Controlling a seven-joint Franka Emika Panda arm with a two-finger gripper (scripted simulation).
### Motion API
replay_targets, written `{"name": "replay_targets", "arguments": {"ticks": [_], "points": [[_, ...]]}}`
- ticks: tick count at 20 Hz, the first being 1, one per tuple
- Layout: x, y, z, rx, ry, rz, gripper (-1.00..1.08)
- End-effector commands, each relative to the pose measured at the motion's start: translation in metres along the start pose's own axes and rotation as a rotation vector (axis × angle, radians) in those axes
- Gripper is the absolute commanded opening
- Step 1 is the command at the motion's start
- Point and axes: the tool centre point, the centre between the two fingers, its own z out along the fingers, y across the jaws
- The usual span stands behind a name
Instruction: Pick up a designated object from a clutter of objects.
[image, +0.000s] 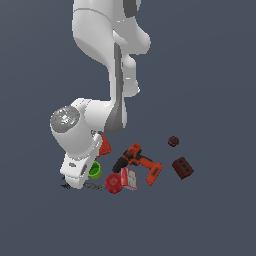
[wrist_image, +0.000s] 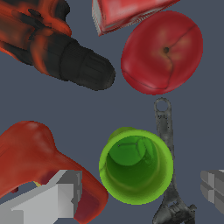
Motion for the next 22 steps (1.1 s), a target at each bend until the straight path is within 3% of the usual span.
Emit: {"name": "replay_targets", "arguments": {"ticks": [1,21,22], "points": [[-0.001,0.001,0.002,-0.001,0.000,-0.012,1.00],[-0.001,0.001,0.052,-0.001,0.000,-0.015,1.00],[-0.001,0.001,0.052,-0.001,0.000,-0.015,-1.00]]}}
